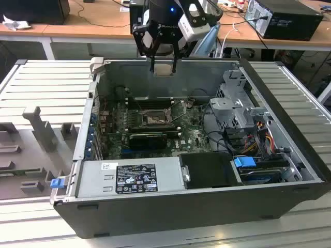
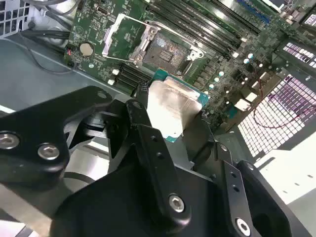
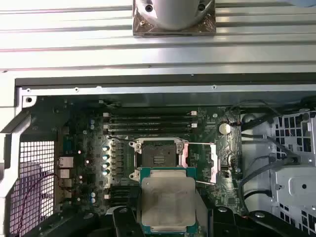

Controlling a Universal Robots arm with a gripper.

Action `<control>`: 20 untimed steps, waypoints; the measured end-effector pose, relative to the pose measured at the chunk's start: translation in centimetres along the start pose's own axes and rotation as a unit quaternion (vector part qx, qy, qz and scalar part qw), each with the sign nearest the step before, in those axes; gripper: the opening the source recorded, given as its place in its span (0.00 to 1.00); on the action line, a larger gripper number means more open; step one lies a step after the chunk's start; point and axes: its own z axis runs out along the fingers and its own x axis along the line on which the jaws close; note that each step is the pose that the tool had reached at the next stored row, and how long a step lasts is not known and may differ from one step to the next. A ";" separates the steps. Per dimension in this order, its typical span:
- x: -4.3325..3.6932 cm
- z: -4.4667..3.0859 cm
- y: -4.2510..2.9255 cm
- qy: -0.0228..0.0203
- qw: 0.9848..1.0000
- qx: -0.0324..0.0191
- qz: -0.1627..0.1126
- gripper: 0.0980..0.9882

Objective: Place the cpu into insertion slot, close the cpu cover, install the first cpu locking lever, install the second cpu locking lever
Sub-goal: 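Place the cpu into insertion slot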

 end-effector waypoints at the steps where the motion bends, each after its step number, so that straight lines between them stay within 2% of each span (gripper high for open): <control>1: 0.00 0.02 0.00 -0.002 1.000 0.000 0.022 0.48; 4: 0.00 0.05 -0.01 -0.004 0.999 -0.001 0.049 0.48; 10: -0.01 0.13 -0.01 -0.008 0.996 -0.002 0.093 0.48; 16: -0.01 0.61 -0.06 -0.010 0.994 -0.002 0.110 0.48; 17: -0.01 0.64 -0.06 -0.011 0.993 -0.002 0.118 0.48; 18: -0.01 0.66 -0.06 -0.012 0.991 -0.002 0.133 0.48; 20: -0.01 0.68 -0.06 -0.013 0.989 -0.003 0.148 0.48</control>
